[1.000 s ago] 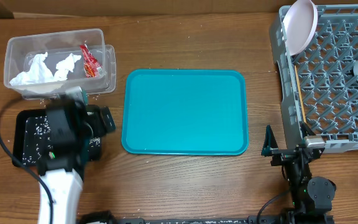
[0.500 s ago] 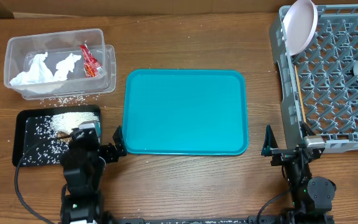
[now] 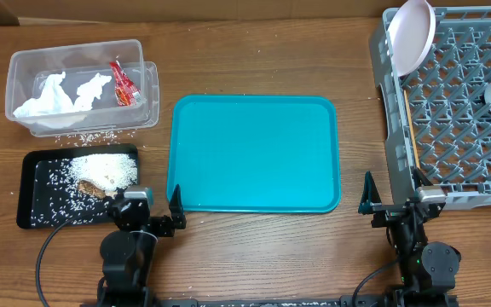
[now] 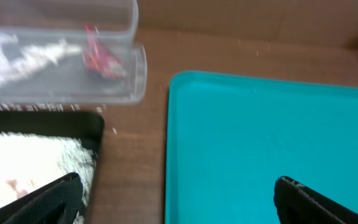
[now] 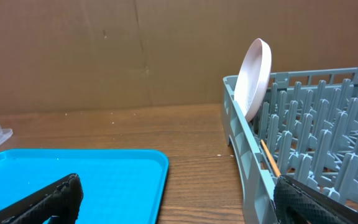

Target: Sort waste into correct bins and load items into the dishwasher

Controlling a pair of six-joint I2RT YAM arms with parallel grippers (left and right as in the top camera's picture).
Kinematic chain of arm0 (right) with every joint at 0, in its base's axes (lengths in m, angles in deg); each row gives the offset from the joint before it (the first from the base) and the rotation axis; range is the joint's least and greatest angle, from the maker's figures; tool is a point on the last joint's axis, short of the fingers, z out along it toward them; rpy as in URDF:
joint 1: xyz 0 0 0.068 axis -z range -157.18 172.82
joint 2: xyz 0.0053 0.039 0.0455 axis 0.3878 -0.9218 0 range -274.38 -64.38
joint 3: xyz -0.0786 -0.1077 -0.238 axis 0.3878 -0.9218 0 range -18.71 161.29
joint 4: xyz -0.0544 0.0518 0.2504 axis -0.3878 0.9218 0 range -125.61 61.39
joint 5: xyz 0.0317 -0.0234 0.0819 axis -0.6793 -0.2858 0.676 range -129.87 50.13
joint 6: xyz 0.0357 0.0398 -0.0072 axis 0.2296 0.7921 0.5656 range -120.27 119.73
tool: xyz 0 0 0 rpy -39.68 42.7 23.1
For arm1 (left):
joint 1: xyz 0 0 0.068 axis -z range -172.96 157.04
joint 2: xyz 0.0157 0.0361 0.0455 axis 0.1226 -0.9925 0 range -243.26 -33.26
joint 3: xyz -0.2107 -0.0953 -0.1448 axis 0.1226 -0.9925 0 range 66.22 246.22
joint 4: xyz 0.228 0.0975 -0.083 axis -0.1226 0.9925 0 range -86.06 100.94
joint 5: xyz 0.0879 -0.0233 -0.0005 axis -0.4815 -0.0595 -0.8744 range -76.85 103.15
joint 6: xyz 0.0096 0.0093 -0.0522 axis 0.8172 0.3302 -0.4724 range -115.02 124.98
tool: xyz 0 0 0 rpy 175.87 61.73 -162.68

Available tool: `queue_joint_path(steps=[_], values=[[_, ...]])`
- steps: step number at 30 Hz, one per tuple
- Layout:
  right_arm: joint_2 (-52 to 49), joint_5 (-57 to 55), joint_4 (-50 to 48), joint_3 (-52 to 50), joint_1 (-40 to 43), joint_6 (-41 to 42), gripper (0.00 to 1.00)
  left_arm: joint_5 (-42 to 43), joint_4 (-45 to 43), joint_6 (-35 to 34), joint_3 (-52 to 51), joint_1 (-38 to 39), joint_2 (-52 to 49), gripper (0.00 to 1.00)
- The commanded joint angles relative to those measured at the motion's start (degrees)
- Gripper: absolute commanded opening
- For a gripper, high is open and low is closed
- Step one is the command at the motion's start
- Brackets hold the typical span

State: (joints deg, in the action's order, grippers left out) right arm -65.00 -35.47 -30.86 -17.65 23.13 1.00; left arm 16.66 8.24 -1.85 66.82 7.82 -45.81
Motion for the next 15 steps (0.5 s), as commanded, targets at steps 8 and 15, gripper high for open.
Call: queue_joint_path(steps=[8, 15], values=[[0.48, -0.50, -0.24, -0.59, -0.31, 0.07, 1.00, -2.27, 0.15, 3.39, -0.33, 0.22, 5.14, 1.00], [0.48, -0.50, -0.24, -0.59, -0.31, 0.07, 1.00, -2.27, 0.15, 6.73, -0.33, 0.22, 12.39, 1.00]])
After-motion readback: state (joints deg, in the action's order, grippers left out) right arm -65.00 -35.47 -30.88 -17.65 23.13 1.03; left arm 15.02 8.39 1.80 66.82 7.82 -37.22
